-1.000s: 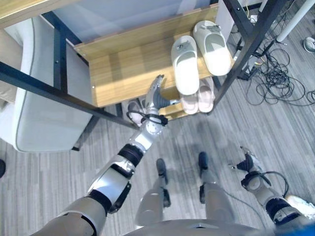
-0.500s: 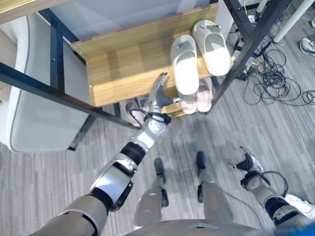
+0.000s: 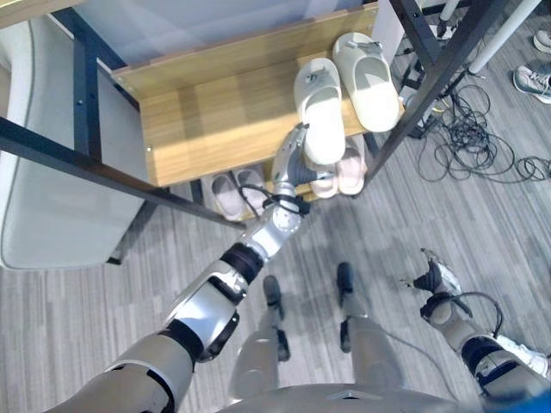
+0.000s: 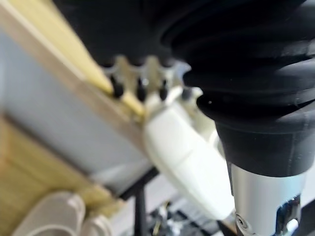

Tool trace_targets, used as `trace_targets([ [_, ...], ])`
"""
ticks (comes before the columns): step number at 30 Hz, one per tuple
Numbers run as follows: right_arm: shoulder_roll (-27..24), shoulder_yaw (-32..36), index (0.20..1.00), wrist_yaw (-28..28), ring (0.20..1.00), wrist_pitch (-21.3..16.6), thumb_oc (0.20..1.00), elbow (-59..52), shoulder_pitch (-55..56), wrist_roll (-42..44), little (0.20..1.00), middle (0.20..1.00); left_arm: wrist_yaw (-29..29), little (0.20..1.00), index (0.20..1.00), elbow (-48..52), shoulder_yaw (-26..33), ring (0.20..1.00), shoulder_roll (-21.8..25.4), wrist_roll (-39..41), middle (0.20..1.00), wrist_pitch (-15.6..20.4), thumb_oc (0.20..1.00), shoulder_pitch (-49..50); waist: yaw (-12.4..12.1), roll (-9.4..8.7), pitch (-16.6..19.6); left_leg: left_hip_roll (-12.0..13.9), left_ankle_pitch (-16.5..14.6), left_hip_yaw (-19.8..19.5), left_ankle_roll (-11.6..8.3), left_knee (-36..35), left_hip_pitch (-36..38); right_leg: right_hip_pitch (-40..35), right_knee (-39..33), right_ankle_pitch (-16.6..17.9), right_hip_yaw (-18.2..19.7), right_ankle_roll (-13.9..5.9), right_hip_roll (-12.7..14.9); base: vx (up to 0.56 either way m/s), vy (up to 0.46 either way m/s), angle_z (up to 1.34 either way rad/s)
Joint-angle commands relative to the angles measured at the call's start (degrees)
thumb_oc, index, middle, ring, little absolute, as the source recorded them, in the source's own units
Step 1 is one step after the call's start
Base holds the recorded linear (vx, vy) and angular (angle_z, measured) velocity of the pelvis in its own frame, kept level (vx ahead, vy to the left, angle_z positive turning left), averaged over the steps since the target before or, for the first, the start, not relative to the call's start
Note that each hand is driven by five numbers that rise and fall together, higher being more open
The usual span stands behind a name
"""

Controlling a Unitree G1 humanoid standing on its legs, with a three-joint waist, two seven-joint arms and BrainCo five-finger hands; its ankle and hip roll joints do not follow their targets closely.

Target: Arrange the slippers neatly on the shoe rack.

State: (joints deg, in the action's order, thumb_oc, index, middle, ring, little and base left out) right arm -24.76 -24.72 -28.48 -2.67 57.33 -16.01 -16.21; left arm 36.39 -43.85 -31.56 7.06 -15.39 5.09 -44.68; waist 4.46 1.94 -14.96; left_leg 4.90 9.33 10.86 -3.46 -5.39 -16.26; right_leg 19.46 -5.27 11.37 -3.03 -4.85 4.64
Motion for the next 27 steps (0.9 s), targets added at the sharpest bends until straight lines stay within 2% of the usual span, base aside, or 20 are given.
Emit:
trace_targets([
  [1, -4.0, -1.5, 1.000, -3.3, 1.000, 0.5, 1.000, 0.4, -3.5, -2.3, 1.000, 1.000, 1.9, 1.000, 1.000, -4.7, -0.5, 1.000, -2.8, -2.7, 1.000, 0.3, 1.000, -7.3, -0.8, 1.75, -1.0, 2.2, -1.9, -5.9, -3.24, 0.4, -3.5, 5.3, 7.1, -8.3, 0.4, -3.07, 2.5, 0.00, 0.000, 0.00],
  [12, -3.6, -3.8, 1.000, -4.8, 1.000, 0.8, 1.000, 3.1, -7.5, -3.1, 1.000, 1.000, 4.1, 1.000, 1.000, -10.7, 0.2, 1.000, -3.3, -0.5, 1.000, -0.5, 1.000, -10.7, -0.2, 1.28, 0.5, 2.7, -1.7, -5.9, -3.40, 0.4, -4.7, 6.9, 7.1, -8.0, 0.4, -2.86, 2.0, 0.00, -0.002, -0.01],
  [27, -3.1, -4.8, 1.000, -5.0, 1.000, 0.3, 1.000, 5.9, -9.7, -1.2, 1.000, 1.000, 3.0, 1.000, 1.000, -15.6, -1.3, 1.000, -6.0, 0.6, 1.000, -0.6, 1.000, -13.7, 0.2, 0.78, 0.7, 3.2, -1.3, -5.9, -3.58, 0.4, -6.1, 8.6, 7.5, -8.0, 0.8, -2.64, 1.5, 0.00, -0.001, -0.02],
])
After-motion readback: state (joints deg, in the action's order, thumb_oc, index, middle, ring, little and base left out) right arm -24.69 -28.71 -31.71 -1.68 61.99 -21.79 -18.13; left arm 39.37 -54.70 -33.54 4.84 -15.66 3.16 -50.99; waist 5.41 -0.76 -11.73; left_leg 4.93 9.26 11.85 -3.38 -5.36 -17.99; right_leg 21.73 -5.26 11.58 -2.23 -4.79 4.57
